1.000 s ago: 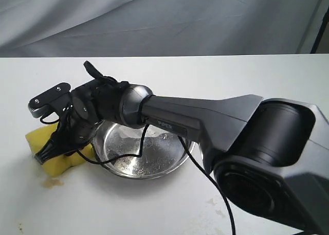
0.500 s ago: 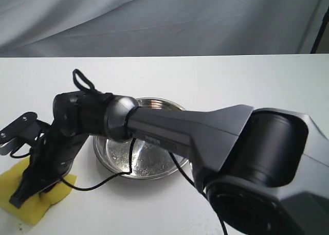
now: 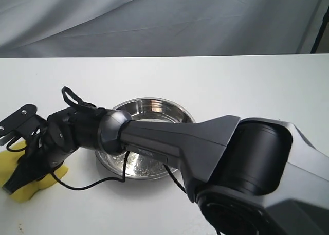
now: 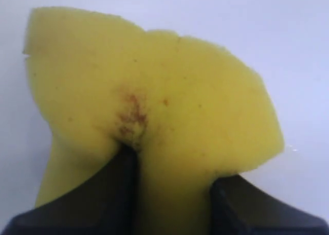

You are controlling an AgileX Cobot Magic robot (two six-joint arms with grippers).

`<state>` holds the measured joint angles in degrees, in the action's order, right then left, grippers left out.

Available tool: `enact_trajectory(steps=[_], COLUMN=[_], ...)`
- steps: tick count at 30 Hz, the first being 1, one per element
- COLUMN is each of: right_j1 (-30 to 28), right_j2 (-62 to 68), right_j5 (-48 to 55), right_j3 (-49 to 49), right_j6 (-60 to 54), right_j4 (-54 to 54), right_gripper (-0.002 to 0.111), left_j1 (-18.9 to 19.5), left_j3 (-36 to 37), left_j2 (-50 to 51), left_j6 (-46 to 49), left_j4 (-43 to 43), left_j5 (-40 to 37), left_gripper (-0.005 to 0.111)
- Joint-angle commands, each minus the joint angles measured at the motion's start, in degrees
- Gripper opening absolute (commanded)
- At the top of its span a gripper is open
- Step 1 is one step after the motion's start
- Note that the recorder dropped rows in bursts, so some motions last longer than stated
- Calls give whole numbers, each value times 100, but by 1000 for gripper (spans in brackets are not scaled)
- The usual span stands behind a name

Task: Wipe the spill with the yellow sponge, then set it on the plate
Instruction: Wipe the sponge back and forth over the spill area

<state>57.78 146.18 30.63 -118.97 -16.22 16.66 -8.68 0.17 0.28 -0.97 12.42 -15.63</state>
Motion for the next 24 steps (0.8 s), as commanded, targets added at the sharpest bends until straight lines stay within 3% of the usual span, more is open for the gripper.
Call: enact_trajectory(steps=[1,15,24], right_j1=[-394,-646,-635], right_j2=[217,181,76], right_j5=[25,1728,2585], right_j3=[86,86,86], right_j6=[541,97,-684], right_j4=[-1138,-1052,-120], right_gripper=[0,0,0], left_j1=[7,7,7], left_j3=[-17,-17,-17], left_j2=[-28,-28,-28], left_j6=[-28,-28,-28], left_j4=[8,8,8], left_j5=[41,41,41], left_gripper=[0,0,0])
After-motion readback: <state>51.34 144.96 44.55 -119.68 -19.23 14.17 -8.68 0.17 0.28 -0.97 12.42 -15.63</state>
